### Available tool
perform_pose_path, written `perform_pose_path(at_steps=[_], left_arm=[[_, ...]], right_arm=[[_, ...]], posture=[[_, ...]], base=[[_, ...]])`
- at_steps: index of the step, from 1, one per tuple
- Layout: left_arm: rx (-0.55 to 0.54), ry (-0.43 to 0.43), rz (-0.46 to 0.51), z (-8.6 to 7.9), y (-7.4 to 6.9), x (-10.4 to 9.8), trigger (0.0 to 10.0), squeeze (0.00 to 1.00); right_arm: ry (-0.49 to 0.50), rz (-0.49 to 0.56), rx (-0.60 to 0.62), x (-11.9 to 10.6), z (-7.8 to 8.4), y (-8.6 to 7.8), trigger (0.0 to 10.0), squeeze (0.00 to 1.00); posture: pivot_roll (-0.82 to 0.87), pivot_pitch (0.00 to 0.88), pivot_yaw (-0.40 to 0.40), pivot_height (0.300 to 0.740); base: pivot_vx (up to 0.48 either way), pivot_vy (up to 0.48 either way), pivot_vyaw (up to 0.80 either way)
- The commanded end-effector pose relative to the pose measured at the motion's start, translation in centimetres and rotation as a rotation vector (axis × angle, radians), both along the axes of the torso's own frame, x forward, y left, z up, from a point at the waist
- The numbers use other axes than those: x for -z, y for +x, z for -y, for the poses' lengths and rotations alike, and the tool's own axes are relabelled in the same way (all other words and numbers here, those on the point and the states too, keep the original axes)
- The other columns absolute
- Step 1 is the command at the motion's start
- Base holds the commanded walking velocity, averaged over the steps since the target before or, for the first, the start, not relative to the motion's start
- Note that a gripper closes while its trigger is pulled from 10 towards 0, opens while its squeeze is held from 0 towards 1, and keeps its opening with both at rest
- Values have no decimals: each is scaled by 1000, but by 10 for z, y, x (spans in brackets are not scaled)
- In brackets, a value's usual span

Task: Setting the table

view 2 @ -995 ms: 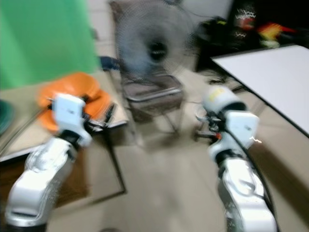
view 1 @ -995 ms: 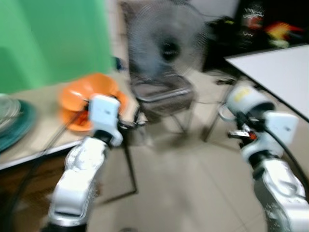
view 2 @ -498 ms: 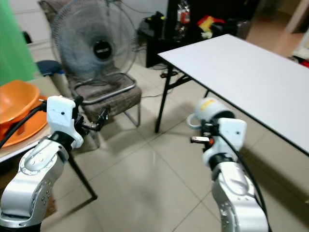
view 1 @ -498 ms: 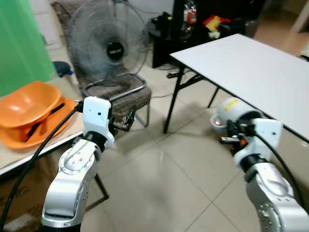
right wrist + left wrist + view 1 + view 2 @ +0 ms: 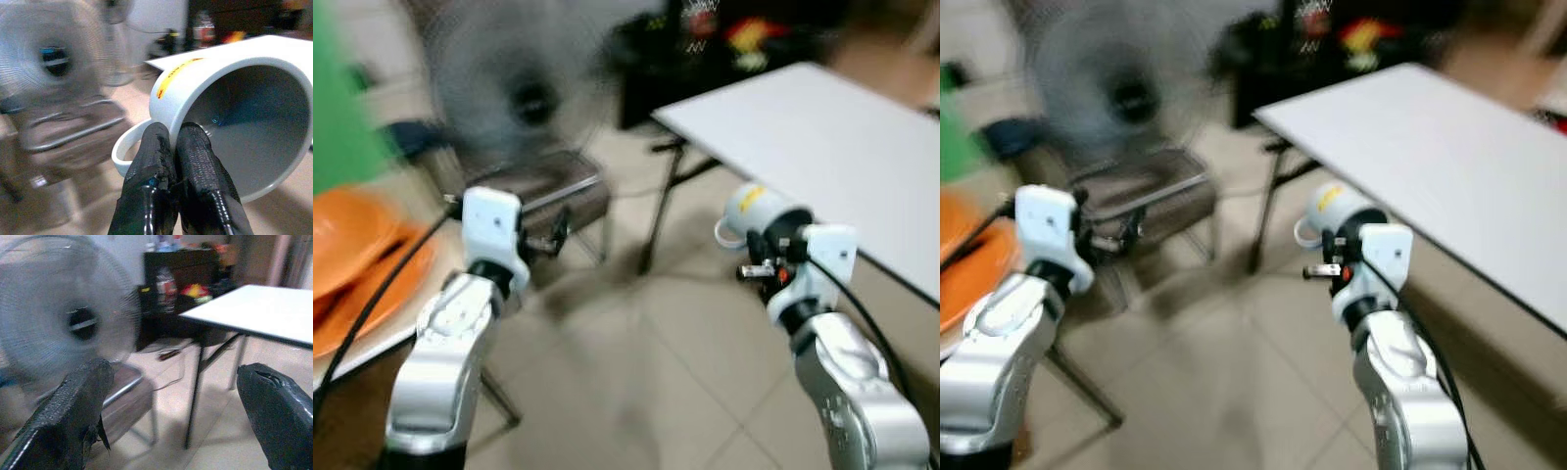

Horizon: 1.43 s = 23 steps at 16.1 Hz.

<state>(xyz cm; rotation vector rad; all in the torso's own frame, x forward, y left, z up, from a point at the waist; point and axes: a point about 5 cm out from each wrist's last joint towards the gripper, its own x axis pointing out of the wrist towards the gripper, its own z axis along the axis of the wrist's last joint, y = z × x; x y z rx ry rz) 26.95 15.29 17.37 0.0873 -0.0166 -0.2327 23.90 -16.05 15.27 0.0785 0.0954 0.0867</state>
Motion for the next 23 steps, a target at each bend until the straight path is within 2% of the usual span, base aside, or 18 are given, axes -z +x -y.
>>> perform_pose_path(at_steps=[1,12,23], left_arm=[[33,6,9,7,0,-3,10000,0],[45,22,9,6,2,-3,10000,0],[50,37,12,5,2,-4,10000,0]], right_arm=[[-4,20,20,-4,4,2,10000,0],[5,26,10,-5,1,4,10000,0],[8,24,-12,-4,-2,4,10000,0]], posture=[[57,0,-57,740],[64,0,-58,740],[70,0,-61,740]], base=[[412,0,-800],[416,0,-767],[405,0,0]])
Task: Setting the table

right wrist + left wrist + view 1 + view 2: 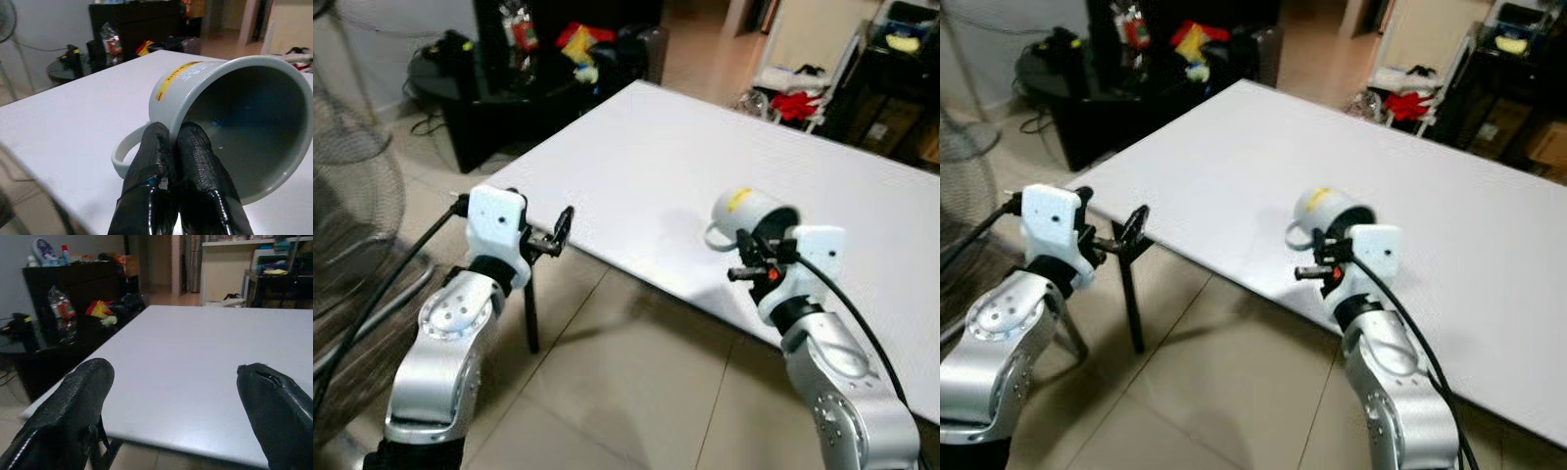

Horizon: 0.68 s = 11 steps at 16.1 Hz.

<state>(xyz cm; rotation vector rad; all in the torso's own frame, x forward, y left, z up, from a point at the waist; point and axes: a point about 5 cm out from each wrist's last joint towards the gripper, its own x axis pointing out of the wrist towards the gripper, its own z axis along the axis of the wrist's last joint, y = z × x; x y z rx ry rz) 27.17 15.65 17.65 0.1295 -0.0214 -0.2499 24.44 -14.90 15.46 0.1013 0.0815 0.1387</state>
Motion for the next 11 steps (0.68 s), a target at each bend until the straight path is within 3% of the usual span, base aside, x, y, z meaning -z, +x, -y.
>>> perform_pose_path(at_steps=[1,7,10,11], left_arm=[[35,-4,2,8,0,-1,10000,0],[63,-5,-2,12,-4,0,10000,0],[79,1,-3,14,-6,1,10000,0],[77,6,-1,13,-6,0,10000,0]], right_arm=[[-18,9,38,-1,10,-1,10000,0],[-25,-3,31,1,9,-5,10000,0],[-24,6,23,-1,9,-3,10000,0],[-24,9,18,-2,9,-3,10000,0]], posture=[[70,0,-61,740],[71,0,-63,740],[74,0,-66,740],[76,0,-69,740]], base=[[386,0,0],[381,0,0],[374,0,-775],[360,0,0]])
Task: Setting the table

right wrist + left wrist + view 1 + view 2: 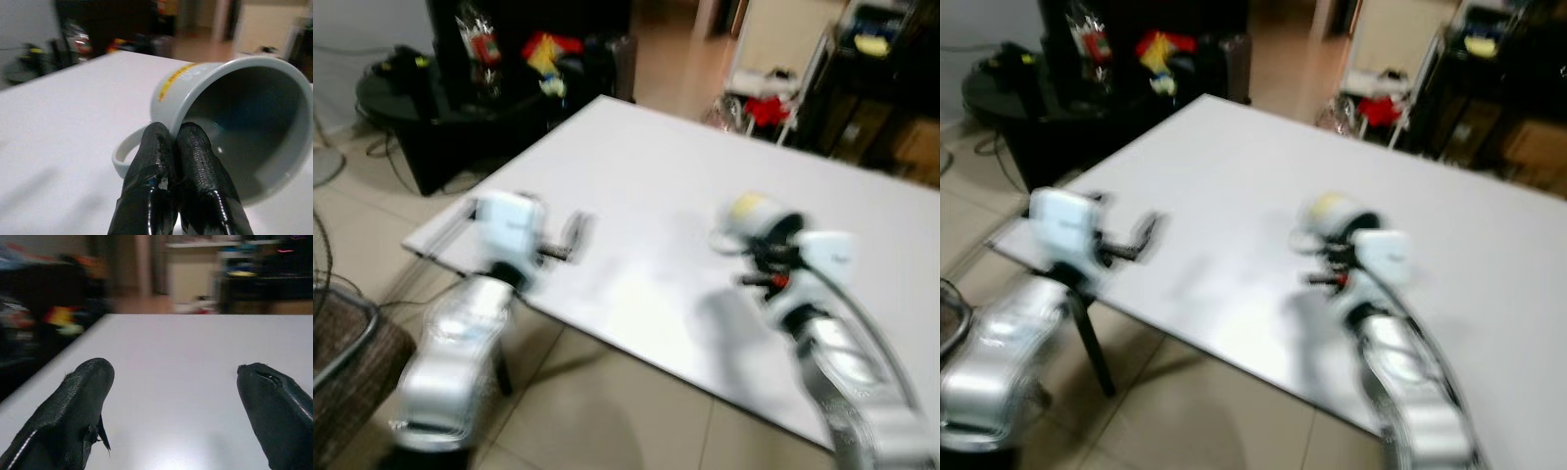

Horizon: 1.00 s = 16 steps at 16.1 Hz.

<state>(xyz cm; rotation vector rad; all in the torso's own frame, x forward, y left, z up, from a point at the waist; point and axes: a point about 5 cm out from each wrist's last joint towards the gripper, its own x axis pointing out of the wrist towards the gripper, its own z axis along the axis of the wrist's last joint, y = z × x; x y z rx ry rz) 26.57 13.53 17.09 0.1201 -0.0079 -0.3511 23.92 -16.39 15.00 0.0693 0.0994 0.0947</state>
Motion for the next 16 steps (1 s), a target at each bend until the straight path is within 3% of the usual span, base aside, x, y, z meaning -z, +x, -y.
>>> perform_pose_path(at_steps=[1,5,8,12,14,16], left_arm=[[-23,12,20,-8,0,-5,10000,0],[-29,37,28,-13,0,-7,10000,0],[49,63,27,-11,-4,-9,10000,0],[182,142,2,-14,-2,-15,10000,0],[271,196,-43,-17,-4,-17,10000,0],[353,234,-92,-19,-6,-17,10000,0]], right_arm=[[6,29,-28,-6,-6,2,10000,0],[-21,36,-103,-11,-9,16,10000,0],[-96,8,-223,-15,-11,40,10000,0],[-310,-10,-437,-30,-12,97,10000,0],[-409,-70,-553,-31,-12,124,10000,0],[-480,-130,-662,-31,-14,140,10000,0]], posture=[[79,0,-71,740],[97,0,-84,740],[108,0,-87,740],[125,0,-83,740],[131,0,-77,740],[138,0,-78,740]], base=[[337,0,0],[163,0,0],[0,0,0],[0,0,0],[0,0,0],[0,0,0]])
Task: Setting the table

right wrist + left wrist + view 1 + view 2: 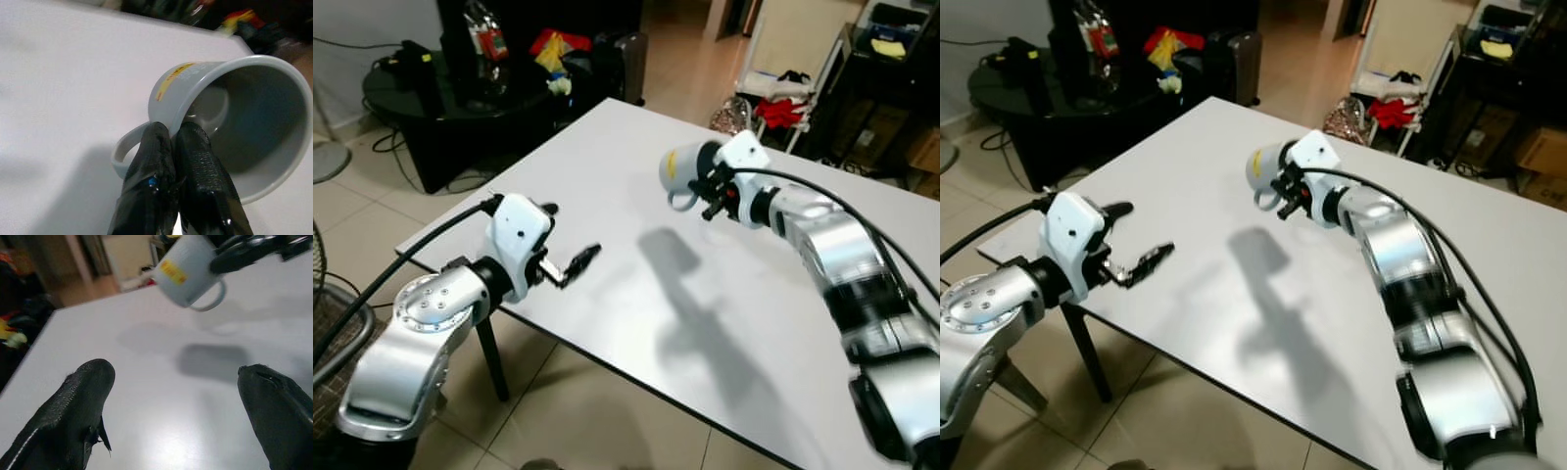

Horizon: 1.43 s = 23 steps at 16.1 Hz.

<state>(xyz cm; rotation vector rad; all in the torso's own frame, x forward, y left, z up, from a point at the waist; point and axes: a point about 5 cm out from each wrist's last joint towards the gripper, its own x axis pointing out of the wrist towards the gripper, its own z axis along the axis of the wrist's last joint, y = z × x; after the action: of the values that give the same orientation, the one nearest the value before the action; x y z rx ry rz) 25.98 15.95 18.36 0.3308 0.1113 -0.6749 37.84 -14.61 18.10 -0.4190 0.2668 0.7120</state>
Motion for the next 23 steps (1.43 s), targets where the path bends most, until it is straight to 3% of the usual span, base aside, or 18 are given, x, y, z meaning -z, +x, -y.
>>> perform_pose_path(at_steps=[1,3,8,15,16,17,23], left_arm=[[58,13,-10,5,-1,-4,10000,0],[146,68,-83,3,-7,-4,10000,0],[245,117,-172,2,-21,-10,10000,0],[250,127,-198,2,-24,-12,10000,0],[247,127,-198,2,-24,-12,10000,0],[247,128,-198,2,-23,-12,10000,0],[223,125,-170,4,-16,-17,10000,0]], right_arm=[[-42,-18,-43,1,2,3,10000,0],[-251,-87,-149,8,2,11,10000,0],[-440,-138,-197,3,8,17,10000,0],[-469,-107,-163,-1,9,21,10000,0],[-489,-93,-155,-2,10,21,10000,804],[-494,-87,-153,-3,10,22,10000,1000],[-514,-14,-187,-23,5,26,10000,1000]], posture=[[143,0,-77,740],[162,0,-83,740],[186,0,-89,740],[187,0,-83,740],[187,0,-82,740],[187,0,-82,740],[184,0,-78,740]], base=[[0,0,0],[0,0,0],[0,0,0],[0,0,0],[0,0,0],[0,0,0],[0,0,0]])
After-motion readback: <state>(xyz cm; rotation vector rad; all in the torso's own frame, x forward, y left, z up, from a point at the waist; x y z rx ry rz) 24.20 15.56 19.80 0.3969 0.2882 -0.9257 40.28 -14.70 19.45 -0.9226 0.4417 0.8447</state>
